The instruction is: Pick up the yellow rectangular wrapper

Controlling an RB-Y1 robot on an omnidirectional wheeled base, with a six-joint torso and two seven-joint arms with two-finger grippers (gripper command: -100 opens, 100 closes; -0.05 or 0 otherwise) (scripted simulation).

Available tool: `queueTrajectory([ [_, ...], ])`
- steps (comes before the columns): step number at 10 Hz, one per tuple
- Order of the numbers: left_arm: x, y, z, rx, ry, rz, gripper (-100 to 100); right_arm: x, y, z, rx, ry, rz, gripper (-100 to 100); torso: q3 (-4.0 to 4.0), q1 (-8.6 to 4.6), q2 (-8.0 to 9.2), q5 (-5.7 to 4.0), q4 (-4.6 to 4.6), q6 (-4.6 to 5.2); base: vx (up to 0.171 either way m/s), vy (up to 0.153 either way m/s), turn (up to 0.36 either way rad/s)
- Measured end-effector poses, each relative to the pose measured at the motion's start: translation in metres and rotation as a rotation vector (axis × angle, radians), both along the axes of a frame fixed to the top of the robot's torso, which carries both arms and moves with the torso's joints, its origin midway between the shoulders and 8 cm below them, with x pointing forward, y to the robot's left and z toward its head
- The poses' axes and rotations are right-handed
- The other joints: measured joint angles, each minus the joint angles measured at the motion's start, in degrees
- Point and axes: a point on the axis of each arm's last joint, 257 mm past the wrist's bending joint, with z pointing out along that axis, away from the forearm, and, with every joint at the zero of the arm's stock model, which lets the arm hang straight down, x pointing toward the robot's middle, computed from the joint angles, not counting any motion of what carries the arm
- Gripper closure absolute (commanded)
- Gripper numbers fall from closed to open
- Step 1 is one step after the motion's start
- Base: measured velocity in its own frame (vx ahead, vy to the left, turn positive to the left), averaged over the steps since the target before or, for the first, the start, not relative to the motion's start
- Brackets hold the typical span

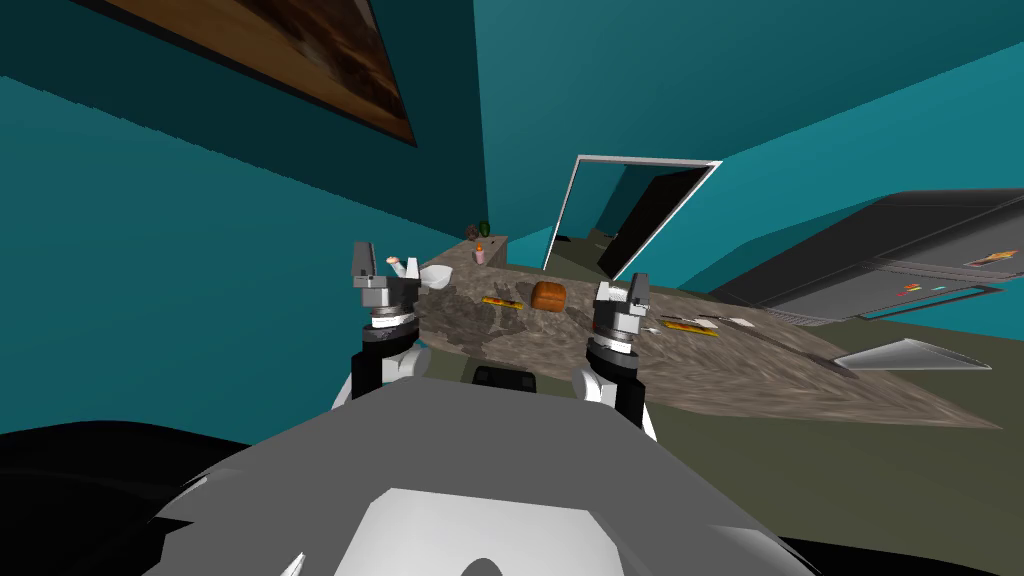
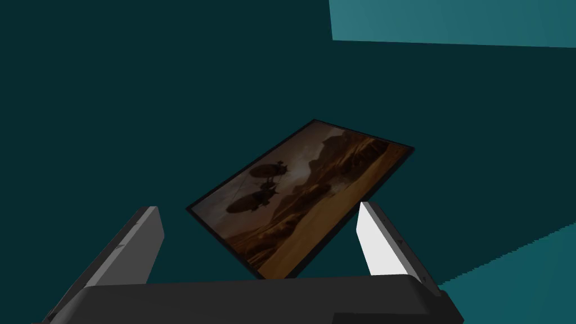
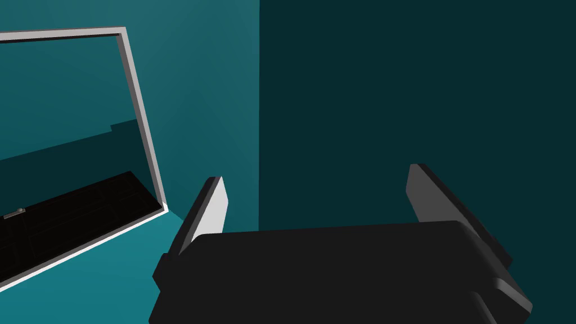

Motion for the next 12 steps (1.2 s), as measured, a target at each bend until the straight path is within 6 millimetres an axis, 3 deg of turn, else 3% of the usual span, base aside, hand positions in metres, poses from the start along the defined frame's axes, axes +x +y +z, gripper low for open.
queueTrajectory([
  [5,0.047,-0.014,-0.013,0.058,0.087,-0.056,-100,0.0,0.0,0.0,0.0,0.0,0.0,0,-0.02,-0.03,-0.03,0.0,-0.01,0.01,-0.003,-0.007,0.008],
  [12,0.114,-0.018,-0.033,0.107,0.212,-0.078,-100,0.0,0.0,0.0,0.0,0.0,0.0,0,-0.02,-0.05,-0.03,-0.01,-0.01,0.0,-0.001,-0.012,0.004],
])
